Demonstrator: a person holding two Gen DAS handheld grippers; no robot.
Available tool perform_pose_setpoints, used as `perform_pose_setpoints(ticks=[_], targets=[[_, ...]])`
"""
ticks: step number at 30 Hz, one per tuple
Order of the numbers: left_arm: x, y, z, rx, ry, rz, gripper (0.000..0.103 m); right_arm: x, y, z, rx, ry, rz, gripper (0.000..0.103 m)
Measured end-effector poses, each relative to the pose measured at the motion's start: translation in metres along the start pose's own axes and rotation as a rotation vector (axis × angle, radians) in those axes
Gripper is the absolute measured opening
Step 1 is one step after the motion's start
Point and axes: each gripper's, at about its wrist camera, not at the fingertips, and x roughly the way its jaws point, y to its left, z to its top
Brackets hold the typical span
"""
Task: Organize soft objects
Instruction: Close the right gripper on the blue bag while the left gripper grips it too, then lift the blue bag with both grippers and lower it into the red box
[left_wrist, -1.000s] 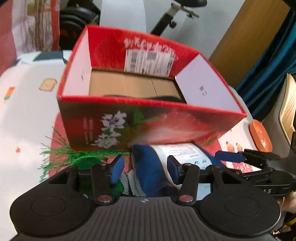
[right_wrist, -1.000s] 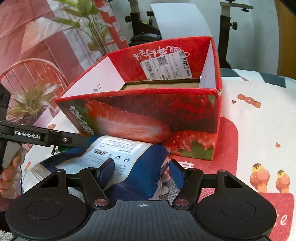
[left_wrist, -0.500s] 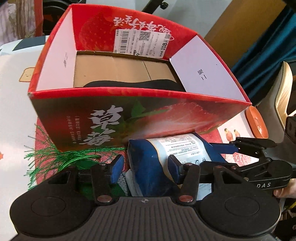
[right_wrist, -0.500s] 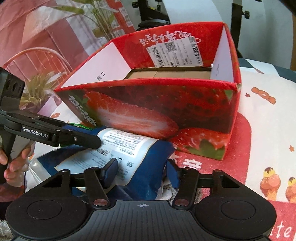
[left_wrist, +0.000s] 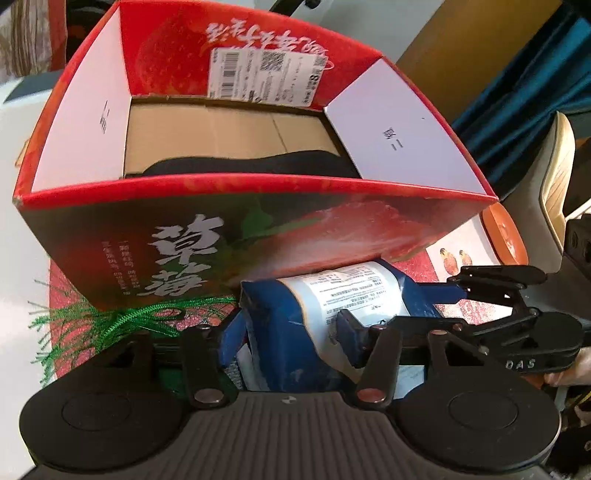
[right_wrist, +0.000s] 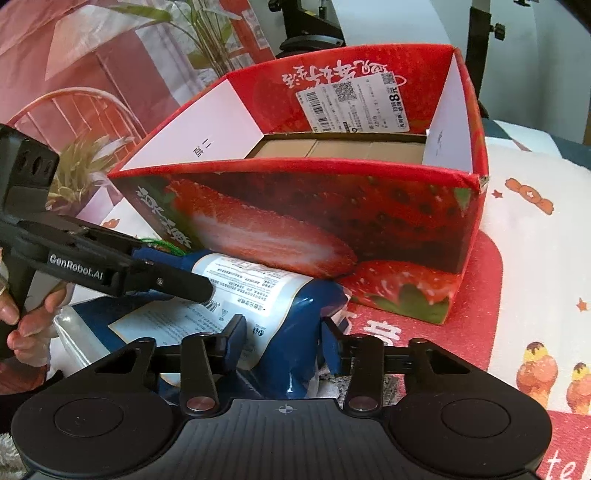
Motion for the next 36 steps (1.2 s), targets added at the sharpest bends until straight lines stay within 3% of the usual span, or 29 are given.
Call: perform_pose_setpoints(ticks=[12,18,28,36], targets=[[-0.027,-0.017,-0.011,0.089,-0.062,0.036,0.039,-0.028,0.019,-0.006,-0.095,-0.070,-0.052,0.019],[-0.051,-0.025,-0.018,0.113,-0.111,0.042,0.038,-0.056,0.033,-0.003,-0.143,-0.129,-0.031,0.016],[-0.105,-0.033,-0.010,0.108,-0.252,0.003,0.038,-0.090,0.056,0.030,-0.285,-0.193,-0.024,0.016],[-0.137,-0.048,0.007,0.167,-0.346,0.020,0.038,-0.108,0.075,0.065,-0.475,-0.248,-0.090,0.016]])
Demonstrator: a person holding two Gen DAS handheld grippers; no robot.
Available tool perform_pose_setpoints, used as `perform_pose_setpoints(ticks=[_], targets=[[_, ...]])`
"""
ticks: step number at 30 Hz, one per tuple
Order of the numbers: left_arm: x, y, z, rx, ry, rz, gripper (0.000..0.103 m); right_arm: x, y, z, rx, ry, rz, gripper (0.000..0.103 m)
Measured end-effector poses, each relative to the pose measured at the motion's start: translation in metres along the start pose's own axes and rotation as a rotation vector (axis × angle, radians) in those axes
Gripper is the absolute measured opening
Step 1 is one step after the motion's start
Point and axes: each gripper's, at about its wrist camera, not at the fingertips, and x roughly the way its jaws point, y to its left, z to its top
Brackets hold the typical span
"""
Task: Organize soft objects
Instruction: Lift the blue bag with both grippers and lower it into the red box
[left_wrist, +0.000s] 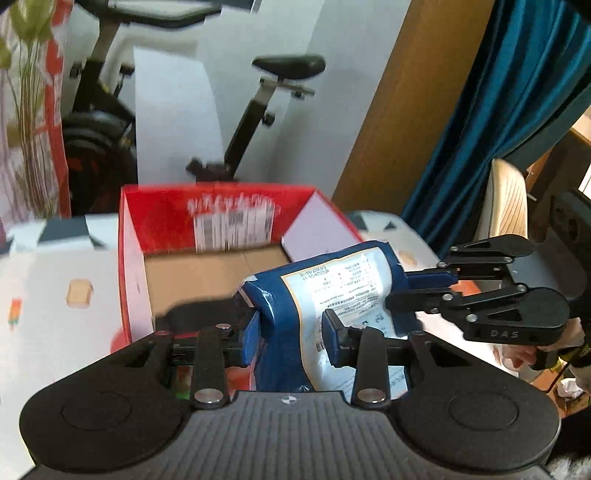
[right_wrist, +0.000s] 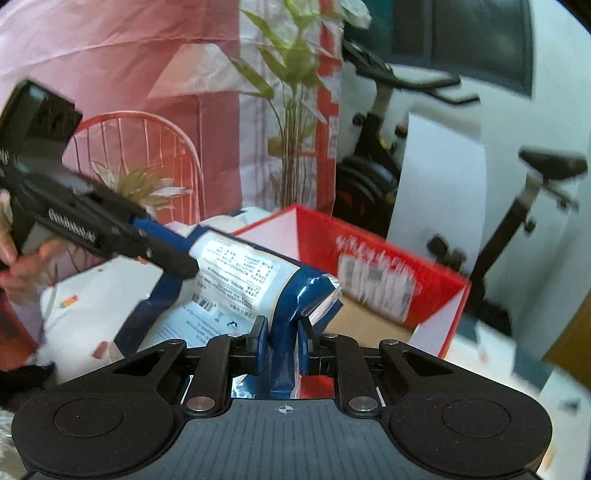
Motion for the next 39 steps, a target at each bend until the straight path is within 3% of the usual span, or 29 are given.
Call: perform_pose_setpoints(ticks=[10,18,21,25,31,39], targets=[[0.005,0.002,0.063,0.046,-0.136,0.083,0.038,0.044,-0.004,0.044,-0.269,-0.004,-0.156,0.014],[0.033,0.018,0.091,0.030,-0.213,0.155,0.035,0.082,-0.016,0.057,-0.311,-0.087,-0.286,0.012],[0.049,0.025,0.091,0.007,-0.221,0.171,0.035,0.097,-0.022,0.053,-0.317,-0.077,-0.303,0.012],[0.077,0.033,0.081,0.004,-0.149,0.181,0.035,0.118,-0.031,0.038,-0.286,0.000,-0.266,0.012],[0.112,0.046,0.060,-0.031,0.033,0.160,0.034,0.140,-0.043,0.015,-0.143,0.156,-0.165,0.011],[0.141,0.062,0.051,-0.050,0.227,0.152,0.034,0.166,-0.061,0.011,0.049,0.308,-0.095,0.011]])
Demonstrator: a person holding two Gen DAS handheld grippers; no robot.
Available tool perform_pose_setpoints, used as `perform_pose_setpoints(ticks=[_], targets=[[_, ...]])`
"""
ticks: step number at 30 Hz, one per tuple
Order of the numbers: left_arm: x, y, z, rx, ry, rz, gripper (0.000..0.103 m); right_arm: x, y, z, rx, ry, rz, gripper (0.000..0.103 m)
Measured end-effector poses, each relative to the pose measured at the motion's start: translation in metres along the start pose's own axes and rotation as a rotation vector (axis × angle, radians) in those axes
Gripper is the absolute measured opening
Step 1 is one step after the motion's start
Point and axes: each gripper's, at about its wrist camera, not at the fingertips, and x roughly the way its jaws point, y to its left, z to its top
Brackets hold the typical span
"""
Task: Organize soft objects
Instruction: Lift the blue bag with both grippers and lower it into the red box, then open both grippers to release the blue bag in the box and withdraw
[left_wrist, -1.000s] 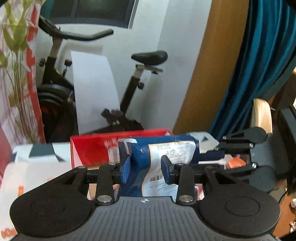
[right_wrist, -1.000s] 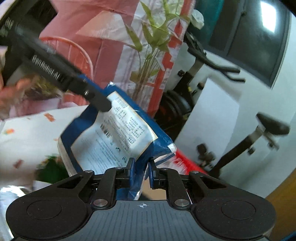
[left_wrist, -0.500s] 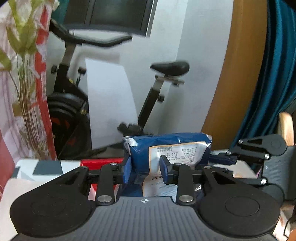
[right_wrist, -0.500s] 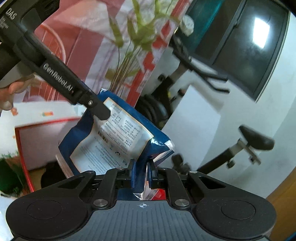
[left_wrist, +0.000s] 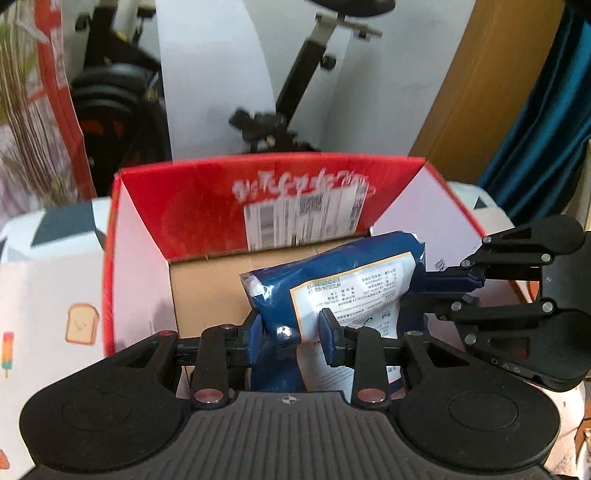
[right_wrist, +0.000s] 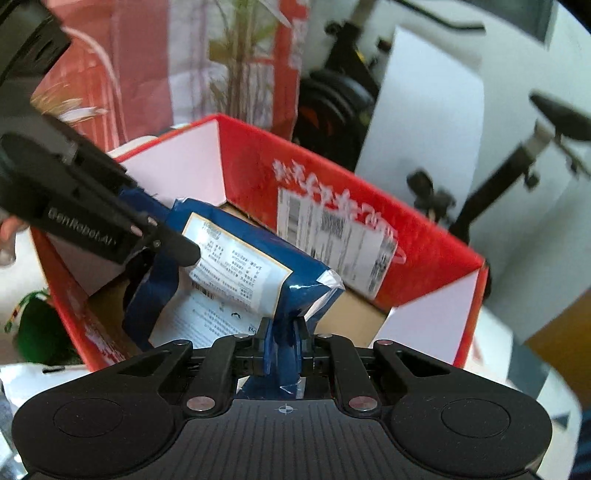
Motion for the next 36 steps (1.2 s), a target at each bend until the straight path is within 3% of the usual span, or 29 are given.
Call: perform_pose_setpoints(ticks=[12,28,33,36], targets=[[0.024,-0.003,0.009,0.017,0.112,0.028,0.035,0.032,-0.023,0.003,0.233,0.144,0.049,0.011],[0.036,-0.006,0.011,0.009,0.131,0.049,0.036,0.048,-0.037,0.003,0.353,0.216,0.069,0.012],[0.032,-0.003,0.011,-0.017,0.105,0.058,0.061,0.043,-0.042,0.001,0.406,0.186,0.048,0.024],[0.027,-0.007,0.011,0.000,0.082,0.079,0.067,0.031,-0.044,-0.002,0.420,0.114,0.054,0.035]])
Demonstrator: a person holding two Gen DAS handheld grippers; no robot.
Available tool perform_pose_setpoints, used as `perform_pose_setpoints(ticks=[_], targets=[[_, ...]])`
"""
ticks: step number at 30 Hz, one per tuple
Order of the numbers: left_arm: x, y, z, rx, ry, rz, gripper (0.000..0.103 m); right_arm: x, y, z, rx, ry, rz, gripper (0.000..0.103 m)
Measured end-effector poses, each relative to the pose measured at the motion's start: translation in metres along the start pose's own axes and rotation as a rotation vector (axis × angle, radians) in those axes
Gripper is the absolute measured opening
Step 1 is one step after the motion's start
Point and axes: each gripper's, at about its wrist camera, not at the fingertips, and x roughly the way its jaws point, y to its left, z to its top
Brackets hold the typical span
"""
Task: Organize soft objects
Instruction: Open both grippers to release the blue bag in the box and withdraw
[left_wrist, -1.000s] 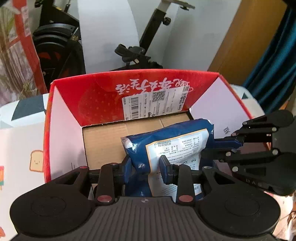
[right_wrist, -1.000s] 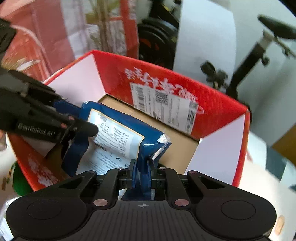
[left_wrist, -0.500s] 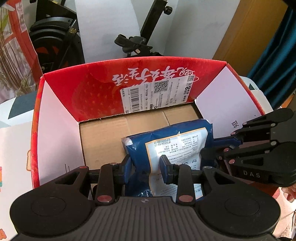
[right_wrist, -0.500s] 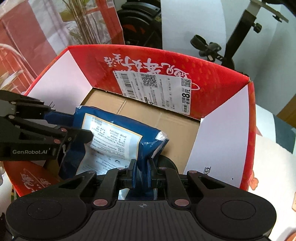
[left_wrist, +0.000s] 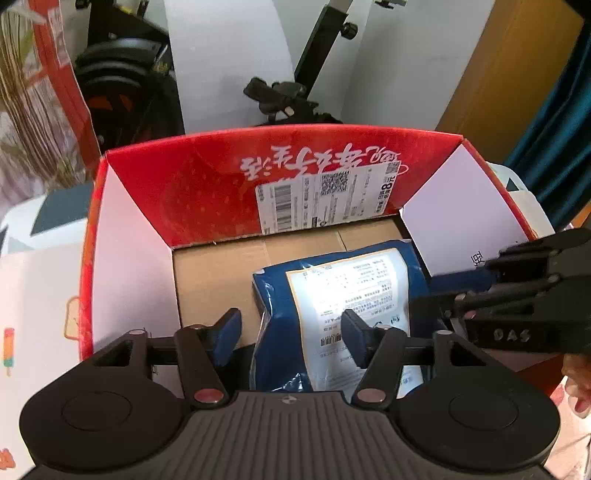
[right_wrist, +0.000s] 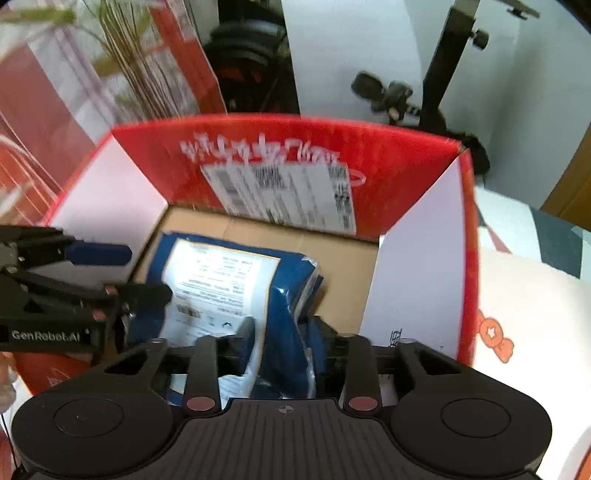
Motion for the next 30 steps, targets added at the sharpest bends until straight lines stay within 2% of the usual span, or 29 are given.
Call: perform_pose_setpoints(ticks=[1,3,4,6,7,9,10,12,17,21,23,25,30], targets=[[-0.002,-0.001,0.000,0.005,-0.009,-0.001,0.067,-0.005,0.000,-0.002,-0.004,-0.024,0.004,0.036],[-0.009,-0.002,-0.001,0.007,-0.029,0.001,0.069,-0.015,0.003,-0.005,-0.021,-0.063,0.013,0.050],[-0.013,-0.003,-0.002,0.011,-0.043,0.004,0.070,-0.022,0.005,-0.007,-0.033,-0.083,0.019,0.053],[-0.026,-0.006,-0.003,0.027,-0.079,0.021,0.075,-0.035,0.009,-0.011,-0.051,-0.120,0.027,0.069],[-0.034,-0.007,-0.003,0.033,-0.101,0.025,0.077,-0.042,0.011,-0.013,-0.058,-0.141,0.031,0.072],[-0.050,-0.009,-0.005,0.032,-0.144,0.026,0.086,-0.057,0.013,-0.015,-0.064,-0.178,0.024,0.086],[-0.058,-0.010,-0.006,0.029,-0.166,0.028,0.088,-0.063,0.014,-0.018,-0.066,-0.196,0.017,0.088],[-0.075,-0.012,-0.012,0.032,-0.211,0.033,0.095,-0.077,0.014,-0.024,-0.068,-0.236,0.008,0.101],[-0.111,-0.017,-0.037,0.030,-0.302,0.056,0.101,-0.103,0.011,-0.045,-0.031,-0.315,0.013,0.103],[-0.129,-0.013,-0.067,-0.031,-0.343,0.036,0.100,-0.127,0.009,-0.071,-0.016,-0.384,-0.005,0.103],[-0.137,-0.016,-0.084,-0.032,-0.376,0.065,0.098,-0.137,0.010,-0.084,-0.021,-0.412,0.009,0.103],[-0.142,-0.017,-0.098,-0.041,-0.383,0.081,0.098,-0.145,0.012,-0.097,-0.018,-0.430,0.019,0.103],[-0.149,-0.005,-0.124,-0.120,-0.357,0.054,0.097,-0.154,0.011,-0.129,0.009,-0.429,0.052,0.103]])
